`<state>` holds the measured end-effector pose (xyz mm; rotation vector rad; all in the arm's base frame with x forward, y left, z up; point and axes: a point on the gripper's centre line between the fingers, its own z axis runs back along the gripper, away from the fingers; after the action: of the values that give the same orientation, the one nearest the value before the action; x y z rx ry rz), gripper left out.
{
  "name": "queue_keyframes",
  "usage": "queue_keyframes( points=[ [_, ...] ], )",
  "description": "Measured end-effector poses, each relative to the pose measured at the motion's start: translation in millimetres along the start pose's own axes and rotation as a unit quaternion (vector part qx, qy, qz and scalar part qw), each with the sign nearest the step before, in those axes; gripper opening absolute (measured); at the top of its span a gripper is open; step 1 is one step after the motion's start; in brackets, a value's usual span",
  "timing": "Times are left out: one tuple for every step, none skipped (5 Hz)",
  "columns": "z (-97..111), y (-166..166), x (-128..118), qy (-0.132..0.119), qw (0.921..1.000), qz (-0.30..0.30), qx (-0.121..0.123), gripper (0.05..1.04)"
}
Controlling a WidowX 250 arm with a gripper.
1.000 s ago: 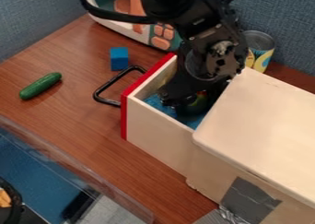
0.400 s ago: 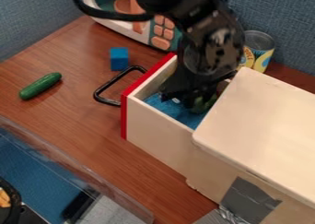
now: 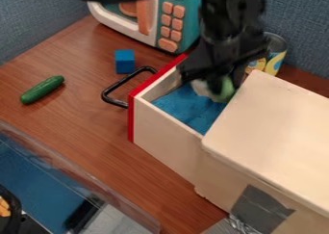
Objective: Take the green doll out of the drawer and put it on top of table
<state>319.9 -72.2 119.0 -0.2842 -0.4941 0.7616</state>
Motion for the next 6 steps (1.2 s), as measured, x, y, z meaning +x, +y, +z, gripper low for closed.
queue_keyframes(
  points=[
    [20, 6, 21, 0.003, 0.9998, 0.016, -0.012, 0.237],
    [42, 16, 43, -0.013, 0.9993, 0.031, -0.017, 0.211],
    [51, 39, 69, -0.036, 0.9977, 0.057, -0.003, 0.211],
    [54, 65, 91, -0.054, 0.9948, 0.085, 0.015, 0.210],
    [60, 92, 111, -0.081, 0.9896, 0.112, 0.039, 0.209],
    [65, 111, 124, -0.117, 0.9792, 0.153, 0.063, 0.209]
  ],
)
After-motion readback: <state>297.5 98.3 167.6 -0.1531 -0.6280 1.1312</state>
